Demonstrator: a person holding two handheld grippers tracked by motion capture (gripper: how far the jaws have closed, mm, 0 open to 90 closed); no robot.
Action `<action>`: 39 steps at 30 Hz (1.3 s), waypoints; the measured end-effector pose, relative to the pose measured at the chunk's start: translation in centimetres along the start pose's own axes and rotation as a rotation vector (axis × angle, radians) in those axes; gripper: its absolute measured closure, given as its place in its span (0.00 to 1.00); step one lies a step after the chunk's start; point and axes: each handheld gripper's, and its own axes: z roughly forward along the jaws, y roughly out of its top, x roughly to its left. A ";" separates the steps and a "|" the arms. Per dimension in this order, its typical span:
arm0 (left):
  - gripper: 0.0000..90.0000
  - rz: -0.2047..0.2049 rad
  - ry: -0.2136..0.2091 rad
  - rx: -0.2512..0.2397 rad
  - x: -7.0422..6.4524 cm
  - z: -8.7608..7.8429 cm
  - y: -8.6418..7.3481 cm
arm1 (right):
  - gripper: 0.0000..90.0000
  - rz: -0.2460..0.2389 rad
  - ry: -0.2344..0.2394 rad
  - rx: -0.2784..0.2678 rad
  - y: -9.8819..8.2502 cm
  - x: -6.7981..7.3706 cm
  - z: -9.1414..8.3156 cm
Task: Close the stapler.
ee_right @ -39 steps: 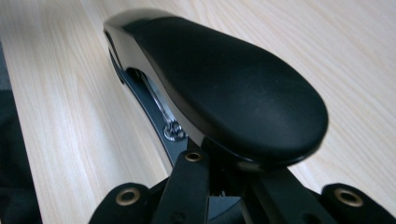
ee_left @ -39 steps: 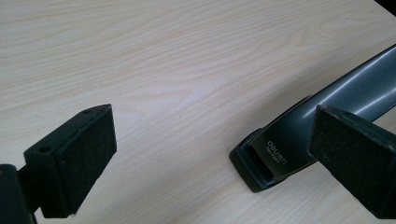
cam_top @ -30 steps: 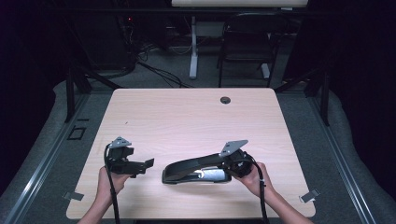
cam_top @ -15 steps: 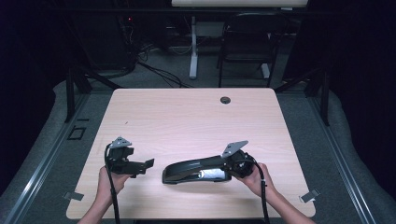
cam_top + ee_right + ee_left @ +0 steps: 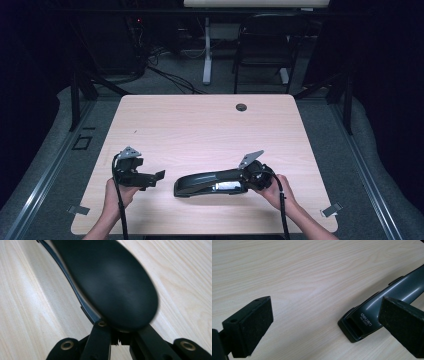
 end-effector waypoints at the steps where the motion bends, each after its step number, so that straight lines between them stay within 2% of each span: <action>1: 0.00 -0.001 0.000 0.002 0.0 0.0 0.0 | 1.00 0.019 -0.002 0.011 -0.1 -0.3 -0.1; 4: 0.00 0.009 -0.004 0.006 -0.1 0.0 0.1 | 1.00 0.065 -0.024 -0.011 -0.4 -1.7 -1.0; 6: 0.00 0.016 -0.005 0.006 -0.1 0.0 0.1 | 1.00 0.088 -0.037 -0.046 -0.4 -2.0 -2.1; 7: 0.00 0.016 -0.005 0.006 -0.1 0.0 0.1 | 1.00 0.088 -0.037 -0.046 -0.4 -2.0 -2.1; 8: 0.00 0.015 -0.004 0.003 -0.1 0.1 0.0 | 1.00 0.087 -0.048 -0.095 0.0 -1.7 -3.4; 9: 0.00 0.015 -0.004 0.003 -0.1 0.1 0.0 | 1.00 0.087 -0.048 -0.095 0.0 -1.7 -3.4; 10: 0.00 0.016 -0.007 0.010 -0.1 0.1 0.1 | 1.00 0.076 -0.057 -0.134 0.4 -1.2 -4.6; 13: 0.00 0.024 -0.007 0.012 -0.2 0.2 0.1 | 1.00 0.063 -0.057 -0.182 1.0 -0.5 -5.7; 17: 0.00 0.026 -0.005 0.014 -0.2 0.2 0.1 | 1.00 0.038 -0.036 -0.182 1.4 0.3 -5.7; 21: 0.00 0.026 -0.004 0.013 -0.2 0.2 0.1 | 1.00 0.018 -0.028 -0.158 1.6 0.5 -5.4; 26: 0.00 0.022 -0.005 0.013 -0.2 0.3 0.1 | 1.00 0.020 -0.021 -0.157 1.6 0.5 -5.3; 29: 0.00 0.029 -0.004 0.017 -0.3 0.3 0.1 | 1.00 0.010 -0.034 -0.116 1.5 0.6 -4.8; 32: 0.00 0.034 -0.008 0.021 -0.3 0.3 0.1 | 1.00 0.014 -0.029 -0.103 1.4 0.5 -4.4; 39: 0.00 0.033 -0.007 0.017 -0.4 0.4 0.1 | 1.00 0.025 -0.019 -0.095 1.2 0.3 -4.1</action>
